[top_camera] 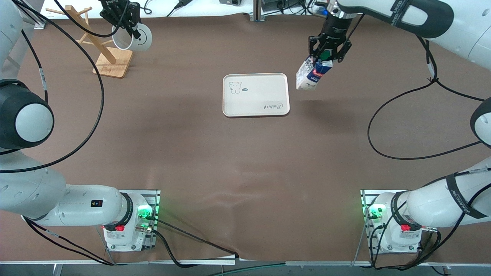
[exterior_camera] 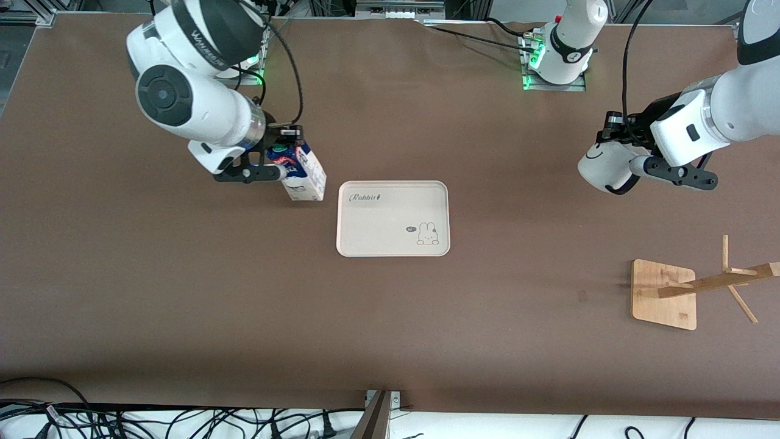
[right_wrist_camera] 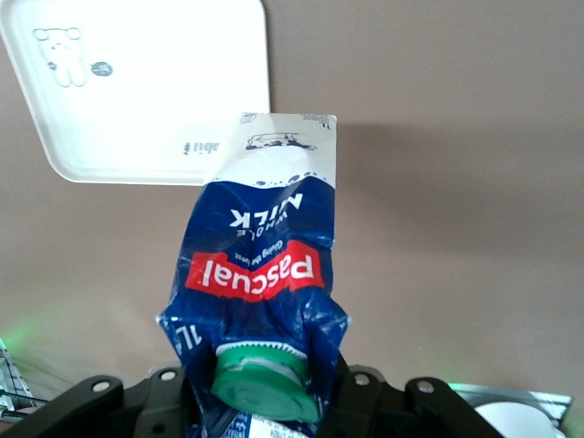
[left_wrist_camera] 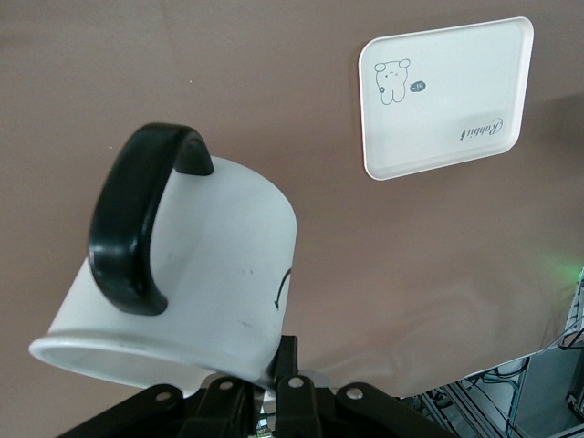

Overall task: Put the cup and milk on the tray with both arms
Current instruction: 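Lower the milk carton onto the tray with the right gripper, then open the right gripper and withdraw while the left gripper carries the mug toward the tray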

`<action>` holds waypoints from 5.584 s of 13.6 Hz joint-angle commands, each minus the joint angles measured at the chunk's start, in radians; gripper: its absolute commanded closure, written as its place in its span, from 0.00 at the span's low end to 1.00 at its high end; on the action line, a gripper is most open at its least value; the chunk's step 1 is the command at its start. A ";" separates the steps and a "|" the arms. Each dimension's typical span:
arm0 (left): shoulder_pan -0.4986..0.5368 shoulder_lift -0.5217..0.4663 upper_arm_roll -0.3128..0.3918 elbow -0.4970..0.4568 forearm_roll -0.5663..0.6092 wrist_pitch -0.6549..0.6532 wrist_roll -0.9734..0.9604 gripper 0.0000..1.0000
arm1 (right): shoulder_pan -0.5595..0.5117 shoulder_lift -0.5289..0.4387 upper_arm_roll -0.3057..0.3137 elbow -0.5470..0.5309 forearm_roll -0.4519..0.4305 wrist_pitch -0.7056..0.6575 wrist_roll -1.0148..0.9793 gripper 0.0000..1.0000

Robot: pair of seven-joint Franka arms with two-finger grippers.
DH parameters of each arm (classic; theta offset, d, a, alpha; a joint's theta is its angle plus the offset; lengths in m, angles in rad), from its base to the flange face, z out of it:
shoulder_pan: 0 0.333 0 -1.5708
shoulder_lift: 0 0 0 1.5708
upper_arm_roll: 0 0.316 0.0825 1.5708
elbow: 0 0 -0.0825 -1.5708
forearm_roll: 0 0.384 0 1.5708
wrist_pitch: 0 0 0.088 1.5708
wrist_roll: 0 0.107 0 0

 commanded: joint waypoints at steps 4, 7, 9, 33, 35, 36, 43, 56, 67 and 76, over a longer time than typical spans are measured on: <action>-0.004 0.008 0.001 0.032 0.019 -0.024 0.008 1.00 | 0.098 0.138 -0.004 0.084 -0.019 0.118 0.015 0.53; -0.003 0.008 0.001 0.032 0.019 -0.024 0.008 1.00 | 0.114 0.181 -0.005 0.086 -0.021 0.171 0.015 0.53; -0.003 0.008 0.001 0.032 0.019 -0.024 0.008 1.00 | 0.119 0.203 -0.004 0.089 -0.062 0.214 0.010 0.53; 0.000 0.008 0.003 0.032 0.019 -0.024 0.009 1.00 | 0.151 0.393 -0.022 0.193 -0.166 0.129 -0.007 0.51; 0.000 0.008 0.003 0.032 0.019 -0.024 0.009 1.00 | 0.164 0.393 -0.024 0.195 -0.171 0.129 -0.001 0.51; 0.000 0.008 0.003 0.032 0.019 -0.024 0.009 1.00 | 0.164 0.393 -0.025 0.195 -0.171 0.132 0.002 0.51; 0.002 0.007 0.004 0.032 0.019 -0.024 0.011 1.00 | 0.164 0.424 -0.025 0.193 -0.170 0.217 0.015 0.00; 0.003 0.007 0.004 0.032 0.020 -0.026 0.013 1.00 | 0.220 0.340 -0.018 0.232 -0.163 0.192 0.190 0.00; -0.125 0.125 -0.028 0.020 0.071 -0.107 -0.004 1.00 | 0.199 0.264 -0.063 0.403 -0.170 -0.041 0.179 0.00; -0.359 0.526 -0.028 0.185 -0.004 0.253 -0.525 1.00 | 0.202 0.161 -0.370 0.485 -0.173 -0.140 0.063 0.00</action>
